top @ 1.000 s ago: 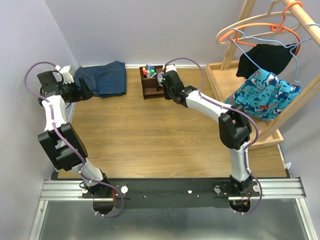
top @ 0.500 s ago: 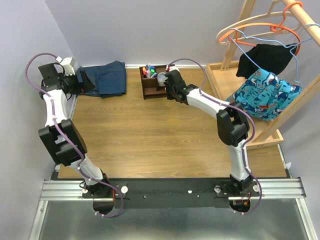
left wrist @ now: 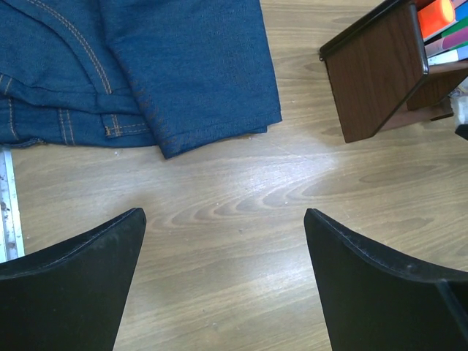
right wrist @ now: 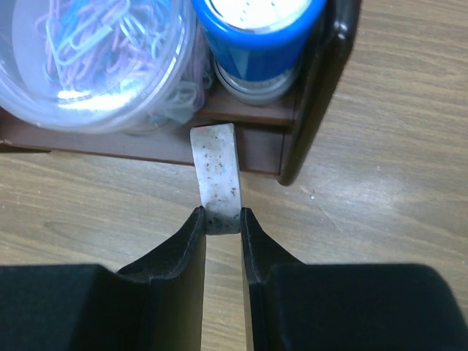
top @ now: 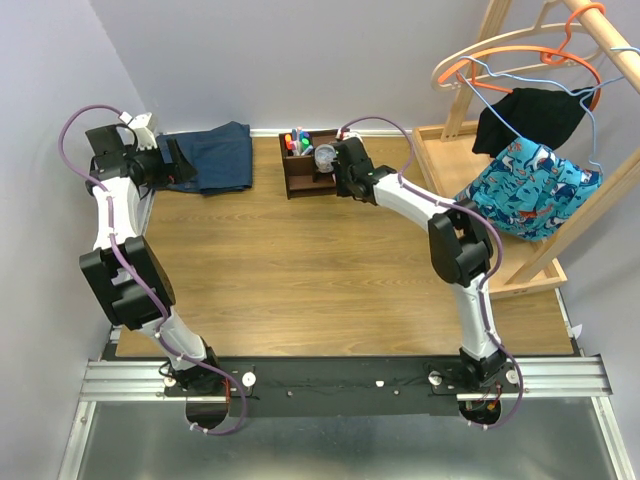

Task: Sort the stationery into containers
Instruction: Place the stationery in the storage box.

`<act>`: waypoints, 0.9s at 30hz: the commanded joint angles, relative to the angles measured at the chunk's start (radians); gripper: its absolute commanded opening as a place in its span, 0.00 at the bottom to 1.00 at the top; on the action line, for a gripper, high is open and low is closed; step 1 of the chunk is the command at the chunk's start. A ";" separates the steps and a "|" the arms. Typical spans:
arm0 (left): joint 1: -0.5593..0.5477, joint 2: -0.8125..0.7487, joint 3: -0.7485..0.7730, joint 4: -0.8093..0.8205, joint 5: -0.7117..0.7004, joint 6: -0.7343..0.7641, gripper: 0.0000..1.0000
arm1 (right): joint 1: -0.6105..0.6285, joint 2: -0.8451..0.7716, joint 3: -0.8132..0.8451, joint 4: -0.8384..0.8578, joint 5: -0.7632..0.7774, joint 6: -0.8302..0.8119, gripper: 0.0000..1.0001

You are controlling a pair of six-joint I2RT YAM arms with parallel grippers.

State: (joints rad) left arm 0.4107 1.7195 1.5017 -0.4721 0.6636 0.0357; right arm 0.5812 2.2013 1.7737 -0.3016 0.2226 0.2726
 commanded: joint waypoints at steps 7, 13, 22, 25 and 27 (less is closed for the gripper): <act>-0.007 -0.003 -0.011 0.009 -0.005 -0.016 0.99 | -0.007 0.075 0.099 0.016 0.001 0.020 0.07; -0.007 0.000 -0.024 0.026 0.001 -0.031 0.99 | -0.011 0.084 0.102 0.035 0.024 0.016 0.07; -0.012 0.002 -0.031 0.029 0.002 -0.033 0.99 | -0.011 0.123 0.131 0.047 0.040 0.014 0.07; -0.015 0.000 -0.037 0.032 0.002 -0.031 0.99 | -0.011 0.133 0.144 0.050 0.044 0.016 0.08; -0.015 -0.001 -0.040 0.032 0.002 -0.031 0.99 | -0.009 0.136 0.148 0.055 0.047 0.013 0.08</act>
State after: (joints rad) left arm 0.4034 1.7199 1.4788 -0.4530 0.6636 0.0124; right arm 0.5758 2.2993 1.8820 -0.2756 0.2348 0.2802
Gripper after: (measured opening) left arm 0.987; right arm 0.283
